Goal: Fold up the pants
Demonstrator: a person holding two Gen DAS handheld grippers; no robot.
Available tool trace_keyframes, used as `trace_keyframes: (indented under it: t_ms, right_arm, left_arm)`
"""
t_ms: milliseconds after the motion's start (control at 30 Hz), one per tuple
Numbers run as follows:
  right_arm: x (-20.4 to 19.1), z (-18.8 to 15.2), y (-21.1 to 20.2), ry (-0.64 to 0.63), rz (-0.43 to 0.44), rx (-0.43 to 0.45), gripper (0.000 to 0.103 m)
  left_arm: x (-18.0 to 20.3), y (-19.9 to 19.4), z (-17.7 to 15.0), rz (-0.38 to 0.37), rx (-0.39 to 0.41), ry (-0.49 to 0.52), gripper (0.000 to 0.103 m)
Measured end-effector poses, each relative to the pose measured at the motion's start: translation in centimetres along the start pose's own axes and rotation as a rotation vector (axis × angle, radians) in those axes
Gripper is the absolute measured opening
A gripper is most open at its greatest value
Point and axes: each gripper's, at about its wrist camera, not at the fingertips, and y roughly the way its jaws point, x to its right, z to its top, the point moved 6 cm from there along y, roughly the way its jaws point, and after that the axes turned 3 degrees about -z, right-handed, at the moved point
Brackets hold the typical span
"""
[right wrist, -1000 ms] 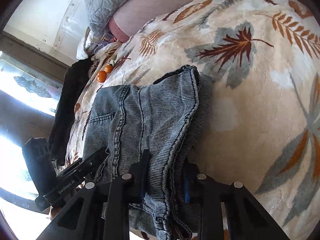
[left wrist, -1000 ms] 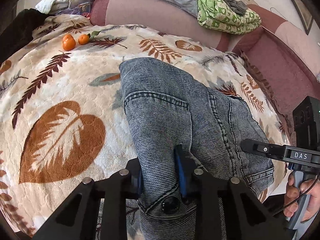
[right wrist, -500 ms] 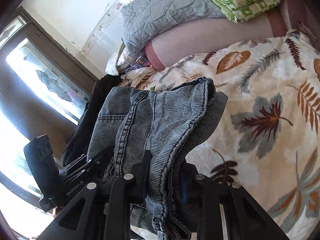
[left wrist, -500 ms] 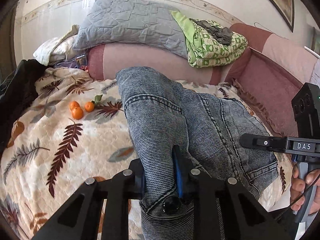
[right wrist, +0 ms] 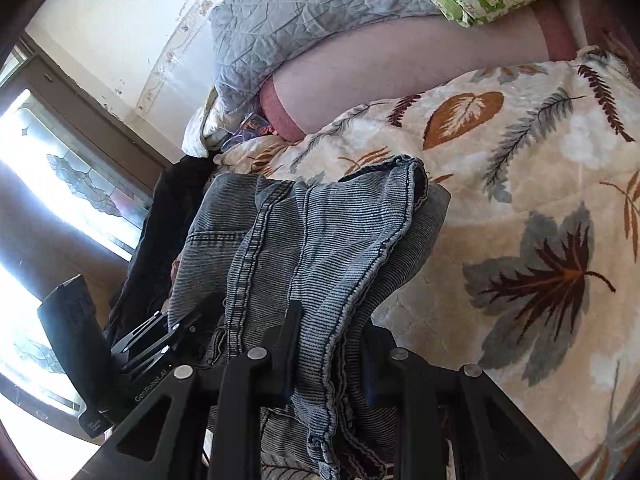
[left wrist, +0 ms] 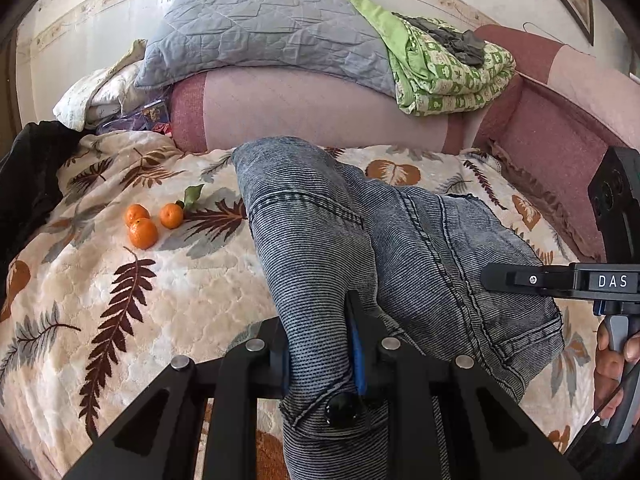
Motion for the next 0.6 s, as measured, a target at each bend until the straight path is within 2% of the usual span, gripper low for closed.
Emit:
trace_keyframes:
  t_ms: [400,500,600]
  right_arm:
    - [1.9,-0.1,2.5,0.022,-0.007,-0.031,0.026]
    - [2.3,-0.1,3.2,0.037,-0.012,-0.056,0.026]
    - [3.4,-0.9,4.7,0.067,-0.038,-0.117,0.031]
  left_arm:
    - [-0.6,2.4,-0.5,-0.010,-0.038,-0.023,0.024]
    - [-1.0,3.5,-1.1,-0.009,-0.074,-0.040,0.025]
    - [-1.6,4.9,-2.5,0.026,-0.143,-0.062,0.032]
